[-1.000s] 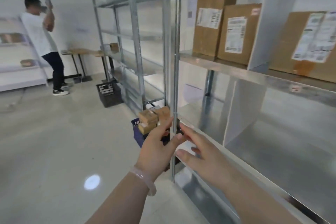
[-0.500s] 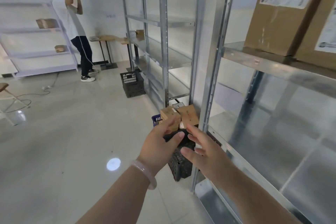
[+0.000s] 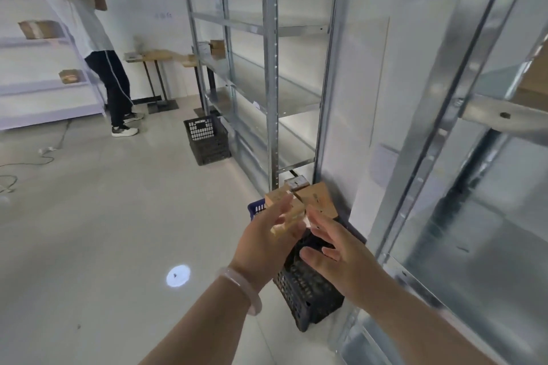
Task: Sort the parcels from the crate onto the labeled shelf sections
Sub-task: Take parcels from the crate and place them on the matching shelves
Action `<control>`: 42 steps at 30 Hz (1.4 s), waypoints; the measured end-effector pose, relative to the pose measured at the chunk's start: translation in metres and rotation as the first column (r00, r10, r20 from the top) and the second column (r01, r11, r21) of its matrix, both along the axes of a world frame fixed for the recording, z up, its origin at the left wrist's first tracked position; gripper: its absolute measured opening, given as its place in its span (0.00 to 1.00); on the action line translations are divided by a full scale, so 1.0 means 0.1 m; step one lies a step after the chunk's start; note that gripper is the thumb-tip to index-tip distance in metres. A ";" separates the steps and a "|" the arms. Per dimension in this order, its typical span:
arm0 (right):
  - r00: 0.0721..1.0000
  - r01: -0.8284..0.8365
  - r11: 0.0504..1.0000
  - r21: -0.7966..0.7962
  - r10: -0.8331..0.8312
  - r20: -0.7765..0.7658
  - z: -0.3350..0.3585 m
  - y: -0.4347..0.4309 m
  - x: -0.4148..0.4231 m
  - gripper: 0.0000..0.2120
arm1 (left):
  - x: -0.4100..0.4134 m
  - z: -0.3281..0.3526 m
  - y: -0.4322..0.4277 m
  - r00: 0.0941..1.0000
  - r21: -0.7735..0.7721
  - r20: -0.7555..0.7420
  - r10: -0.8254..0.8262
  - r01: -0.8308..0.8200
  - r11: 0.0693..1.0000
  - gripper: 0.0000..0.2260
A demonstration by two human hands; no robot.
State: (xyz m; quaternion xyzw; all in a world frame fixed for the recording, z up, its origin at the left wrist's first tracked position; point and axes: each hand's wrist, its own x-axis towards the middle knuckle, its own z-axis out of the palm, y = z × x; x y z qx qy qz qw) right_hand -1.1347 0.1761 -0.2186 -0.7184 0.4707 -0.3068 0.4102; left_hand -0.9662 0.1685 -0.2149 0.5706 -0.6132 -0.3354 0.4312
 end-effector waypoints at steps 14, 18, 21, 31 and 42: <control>0.942 0.320 0.933 0.163 -0.332 0.048 -0.28 -1.58 0.92 0.28 | 0.85 -0.36 -2.21 0.935 0.115 0.037 -0.352 0.346 0.931 0.18; 0.889 0.424 0.879 0.217 -0.450 0.084 -0.49 -1.91 0.70 0.27 | 0.62 -0.48 -2.65 0.899 0.193 0.046 -0.435 0.419 0.887 0.21; 0.870 0.446 0.857 0.260 -0.483 0.099 -0.63 -2.21 0.57 0.26 | 0.44 -0.55 -3.01 0.887 0.198 0.066 -0.457 0.437 0.877 0.22; 0.845 0.500 0.788 0.359 -0.535 -0.002 -1.08 -3.06 0.14 0.30 | -0.03 -1.08 -4.01 0.820 0.297 0.101 -0.564 0.516 0.803 0.21; 0.544 0.766 0.398 0.505 -0.819 -0.181 -1.75 -3.65 -0.18 0.35 | -0.65 -1.97 -5.35 0.608 0.441 0.062 -0.792 0.695 0.568 0.24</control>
